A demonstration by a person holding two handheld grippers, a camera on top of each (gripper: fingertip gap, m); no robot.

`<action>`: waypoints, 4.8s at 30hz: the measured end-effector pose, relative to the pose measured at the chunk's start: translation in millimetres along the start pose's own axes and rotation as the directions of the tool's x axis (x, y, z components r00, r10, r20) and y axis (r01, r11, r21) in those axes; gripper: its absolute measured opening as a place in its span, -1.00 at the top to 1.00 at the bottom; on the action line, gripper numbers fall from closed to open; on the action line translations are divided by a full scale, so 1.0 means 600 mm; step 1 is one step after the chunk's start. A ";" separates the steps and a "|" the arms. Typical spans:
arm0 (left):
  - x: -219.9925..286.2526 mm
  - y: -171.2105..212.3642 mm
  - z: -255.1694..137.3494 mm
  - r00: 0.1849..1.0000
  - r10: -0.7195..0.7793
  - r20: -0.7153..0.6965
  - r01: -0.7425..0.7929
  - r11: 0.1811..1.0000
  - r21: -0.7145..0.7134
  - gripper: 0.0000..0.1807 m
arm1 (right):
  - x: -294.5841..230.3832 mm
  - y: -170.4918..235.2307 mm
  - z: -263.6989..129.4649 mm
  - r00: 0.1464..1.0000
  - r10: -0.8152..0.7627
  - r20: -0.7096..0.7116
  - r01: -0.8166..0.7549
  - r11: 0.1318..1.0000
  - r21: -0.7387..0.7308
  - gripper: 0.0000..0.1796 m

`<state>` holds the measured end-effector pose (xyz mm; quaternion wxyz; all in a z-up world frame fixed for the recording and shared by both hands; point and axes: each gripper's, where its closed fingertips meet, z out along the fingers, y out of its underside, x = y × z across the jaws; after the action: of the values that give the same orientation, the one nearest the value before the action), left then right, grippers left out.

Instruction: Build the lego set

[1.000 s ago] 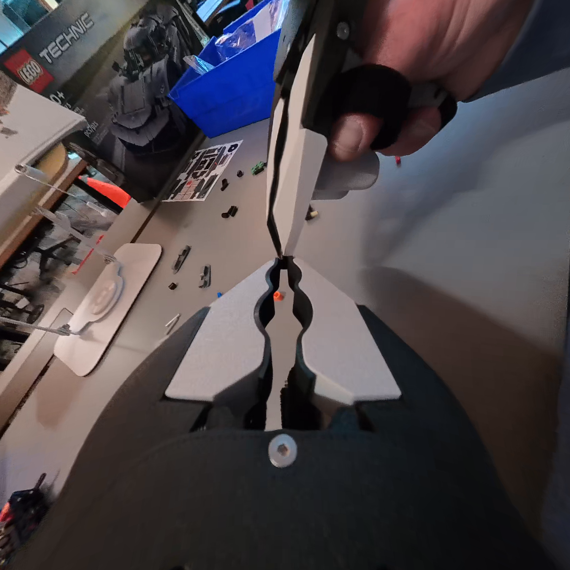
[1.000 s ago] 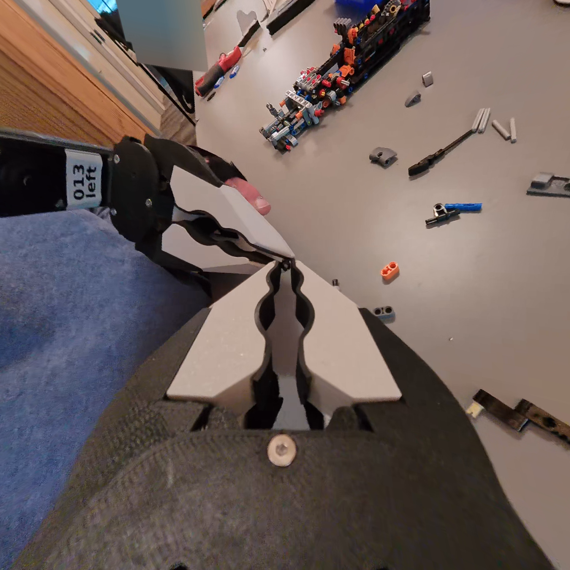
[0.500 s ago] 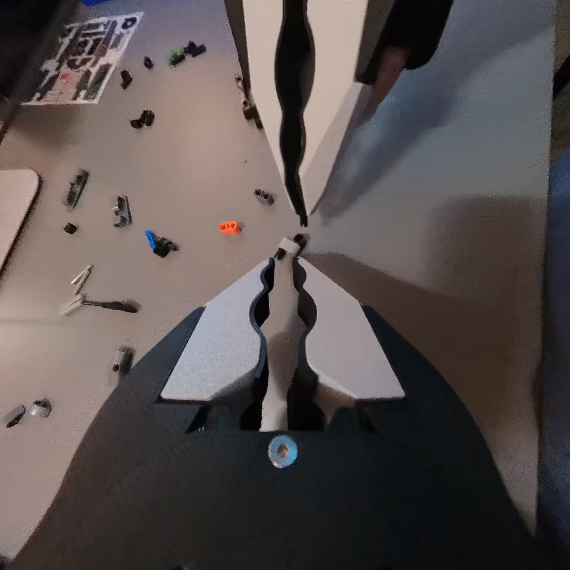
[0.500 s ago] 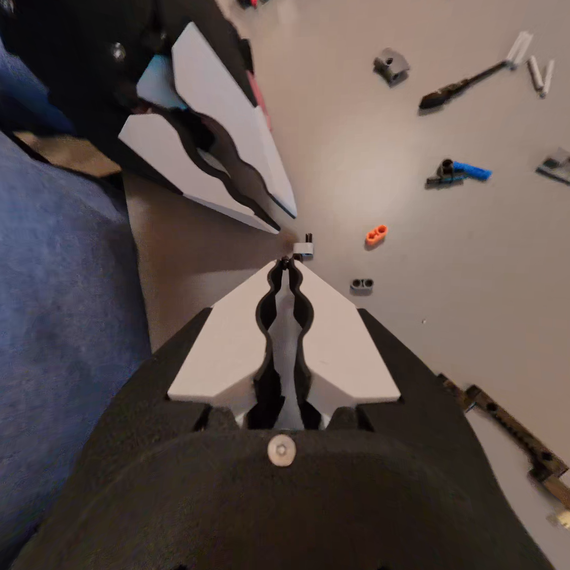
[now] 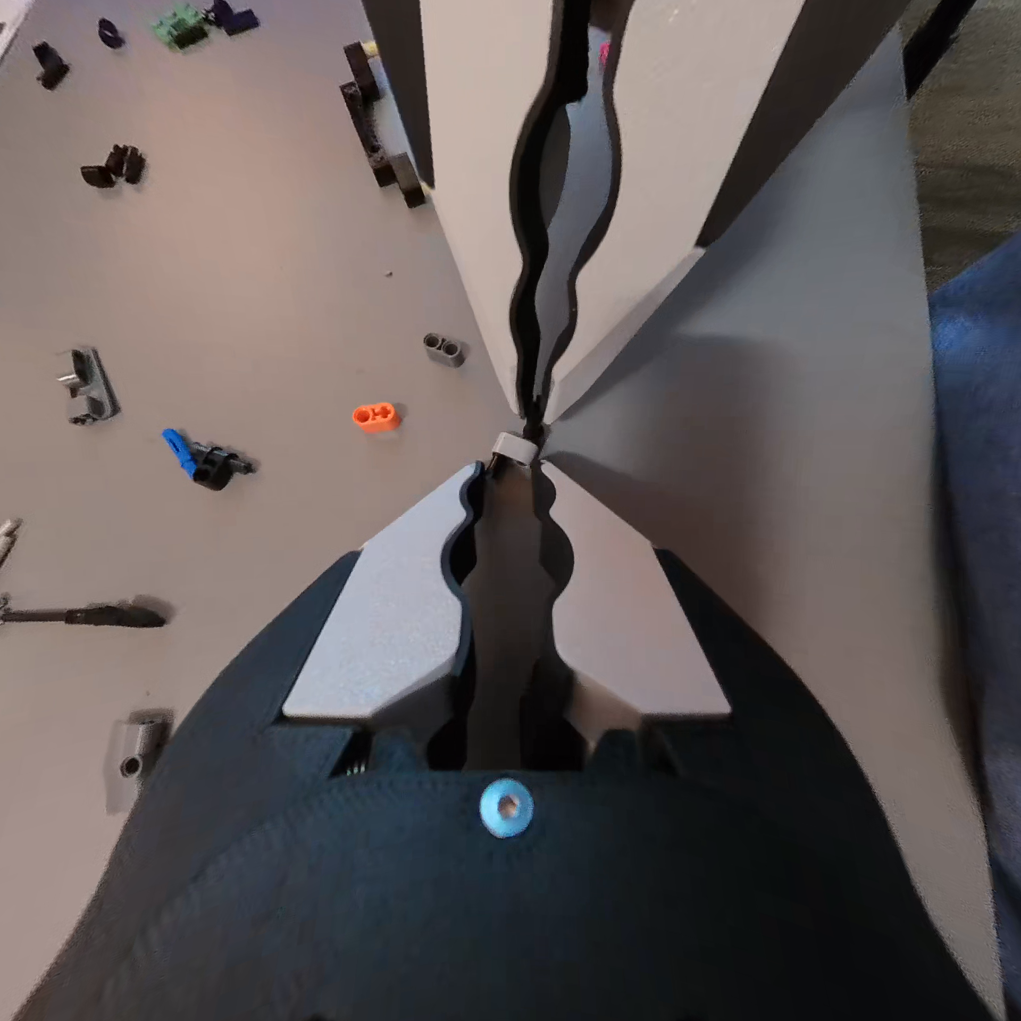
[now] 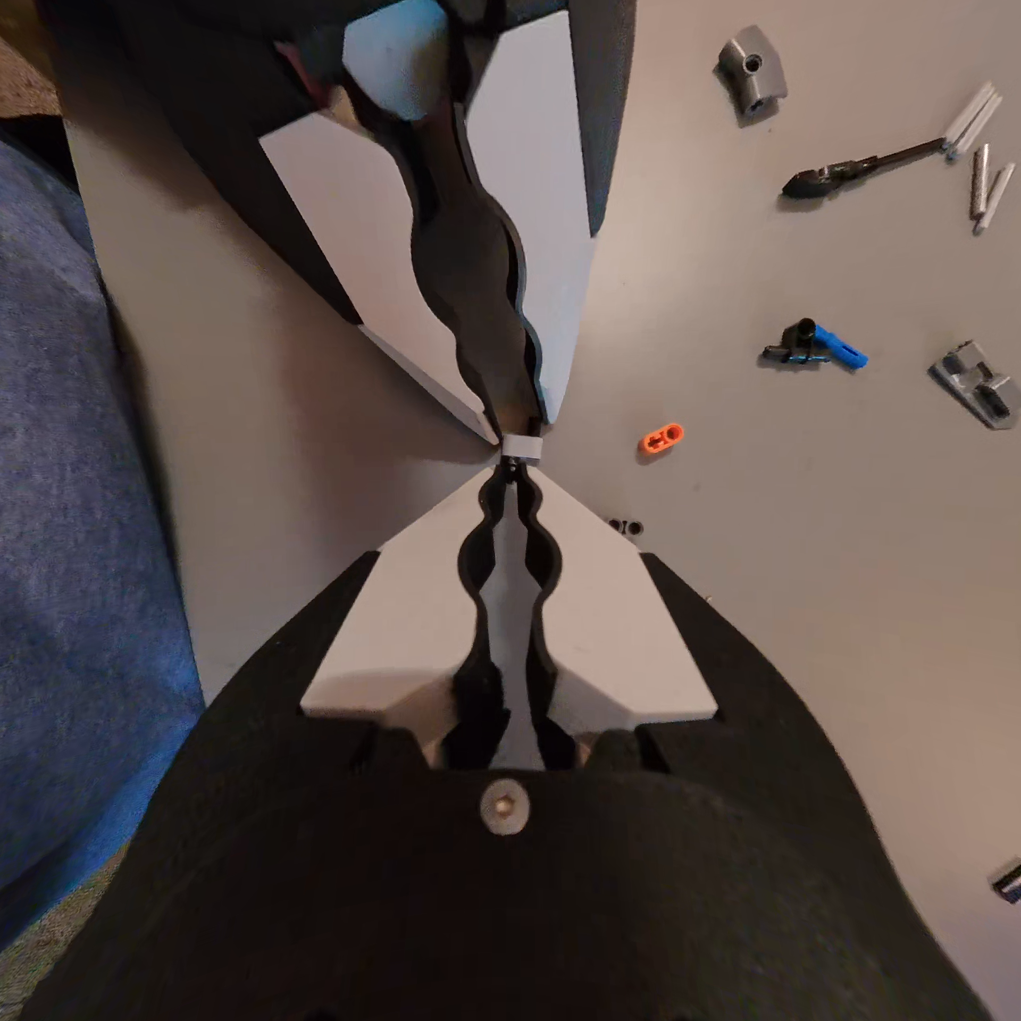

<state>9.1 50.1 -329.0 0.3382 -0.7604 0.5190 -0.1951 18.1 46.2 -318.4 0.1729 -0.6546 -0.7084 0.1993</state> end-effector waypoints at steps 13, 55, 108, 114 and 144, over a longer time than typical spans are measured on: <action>0.000 -0.006 0.007 0.995 0.005 -0.099 -0.005 1.000 0.003 0.83 | -0.001 0.005 -0.002 0.995 -0.096 -0.024 0.091 0.985 -0.144 0.98; -0.001 -0.007 0.007 0.958 -0.035 -0.283 0.036 0.999 -0.001 0.84 | -0.004 0.003 0.003 0.956 -0.283 0.077 0.293 0.912 -0.286 0.98; -0.001 -0.008 0.006 0.937 -0.072 -0.343 0.072 0.997 -0.012 0.85 | -0.003 0.005 0.004 0.949 -0.312 -0.047 0.303 0.944 -0.133 0.98; -0.002 -0.008 0.006 0.936 -0.074 -0.345 0.074 0.997 -0.013 0.85 | -0.004 0.005 0.004 0.949 -0.315 -0.014 0.306 0.930 -0.203 0.98; -0.002 -0.008 0.006 0.927 -0.060 -0.370 0.059 0.998 -0.014 0.86 | -0.005 0.002 0.005 0.894 -0.370 0.254 0.433 0.860 -0.270 0.98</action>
<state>13.8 53.6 -327.9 0.2275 -0.7259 0.5503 -0.3443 18.0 43.1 -321.7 0.0330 -0.4884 -0.8658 0.1037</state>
